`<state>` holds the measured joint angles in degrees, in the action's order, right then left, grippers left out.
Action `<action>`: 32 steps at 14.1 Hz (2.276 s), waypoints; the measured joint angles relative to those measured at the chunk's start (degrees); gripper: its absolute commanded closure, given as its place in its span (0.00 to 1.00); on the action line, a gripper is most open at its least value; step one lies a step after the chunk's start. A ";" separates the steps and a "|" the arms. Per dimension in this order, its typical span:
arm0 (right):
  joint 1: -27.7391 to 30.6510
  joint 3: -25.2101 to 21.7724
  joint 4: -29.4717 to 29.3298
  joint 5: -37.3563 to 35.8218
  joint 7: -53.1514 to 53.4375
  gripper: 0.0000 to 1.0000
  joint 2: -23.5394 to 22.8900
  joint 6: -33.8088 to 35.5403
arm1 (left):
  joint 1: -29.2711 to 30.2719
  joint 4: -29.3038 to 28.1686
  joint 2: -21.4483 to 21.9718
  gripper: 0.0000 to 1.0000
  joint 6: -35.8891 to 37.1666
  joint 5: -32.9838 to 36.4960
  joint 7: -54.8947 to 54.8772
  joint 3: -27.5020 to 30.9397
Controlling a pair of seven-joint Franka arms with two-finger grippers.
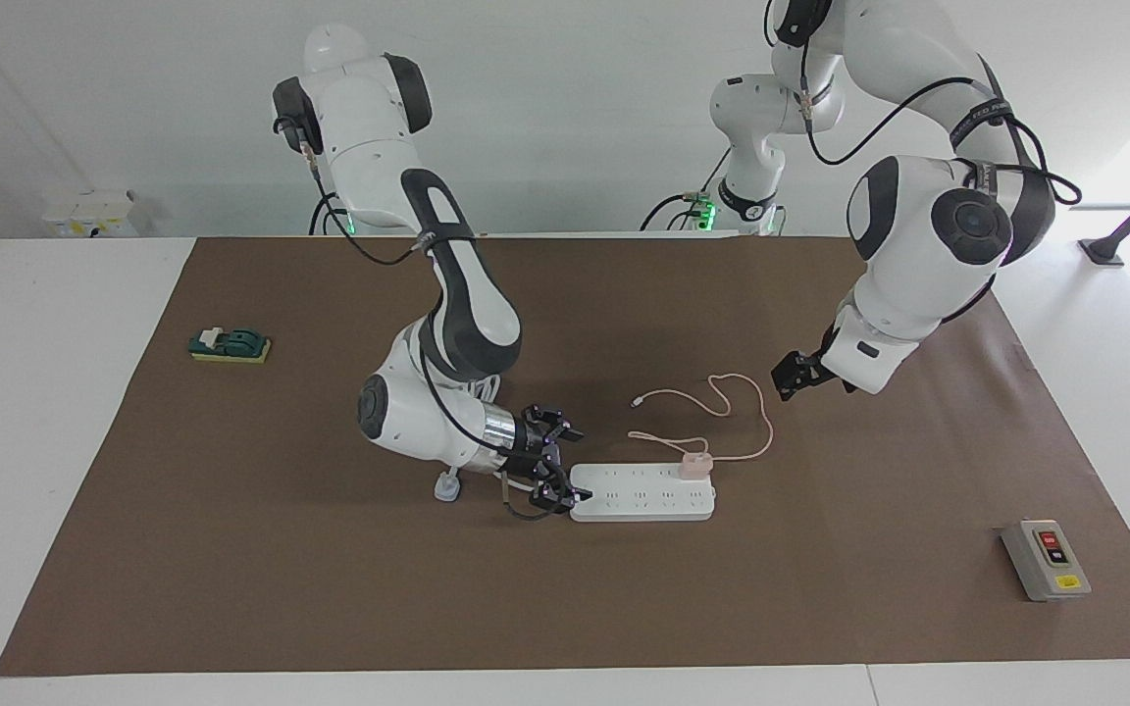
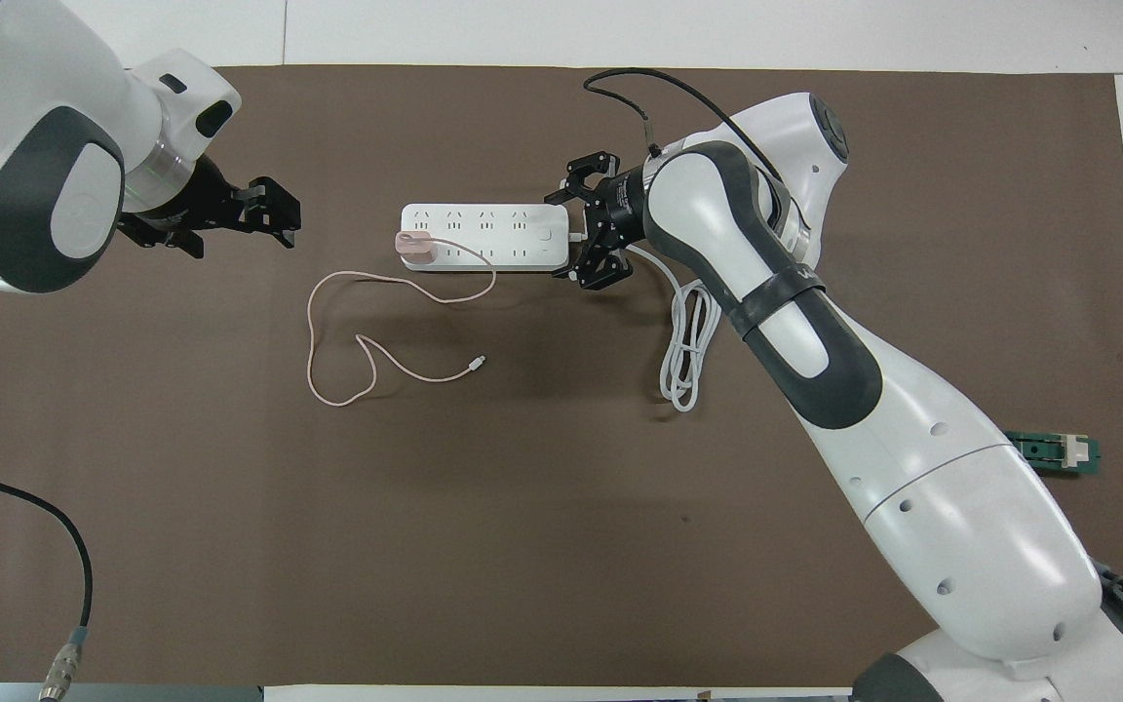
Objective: Unplug charger and place it aside
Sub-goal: 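Hold the strip with the right gripper while the left gripper reaches the charger, then grasp the pink charger with the left gripper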
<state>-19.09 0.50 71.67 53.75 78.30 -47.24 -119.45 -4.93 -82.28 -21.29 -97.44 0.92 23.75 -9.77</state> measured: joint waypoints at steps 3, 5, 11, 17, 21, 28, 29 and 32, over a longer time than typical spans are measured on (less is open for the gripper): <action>-0.03 0.04 -3.62 0.28 0.04 0.00 -2.92 0.03 | -0.48 0.04 -0.82 0.00 -0.88 -0.29 9.89 -0.35; -0.13 0.14 -5.50 0.28 0.03 0.00 -4.23 0.08 | -0.57 0.41 -0.53 0.00 -0.94 -0.29 12.61 -0.34; -0.34 0.19 -6.28 0.23 -1.95 0.00 -5.58 0.14 | -3.53 0.36 -0.83 0.00 -4.79 -0.28 31.53 -0.39; -0.36 0.20 -6.28 0.23 -5.48 0.00 -6.45 0.13 | -4.36 0.33 -1.56 0.00 -10.78 0.51 52.37 -0.15; -0.93 0.22 -6.32 0.23 -7.46 0.00 -6.62 -0.25 | -7.30 -0.01 -5.77 0.00 -17.22 8.51 76.84 -0.25; -0.93 0.22 -5.94 0.23 -10.61 0.00 -6.65 -0.71 | -9.26 0.36 -11.94 0.00 -19.09 9.75 90.33 -0.49; -0.92 0.19 -5.95 0.23 -10.61 0.00 -6.64 -0.59 | -9.49 0.36 -12.19 0.00 -19.14 9.11 90.66 -0.52; -0.79 -0.08 -5.87 0.23 -11.21 0.03 -6.62 -0.21 | -10.38 0.37 -13.05 0.00 -20.01 7.02 91.12 -0.58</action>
<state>-19.88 0.41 65.79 53.98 67.09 -53.86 -119.65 -15.31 -81.91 -34.34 -117.45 7.94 114.87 -10.34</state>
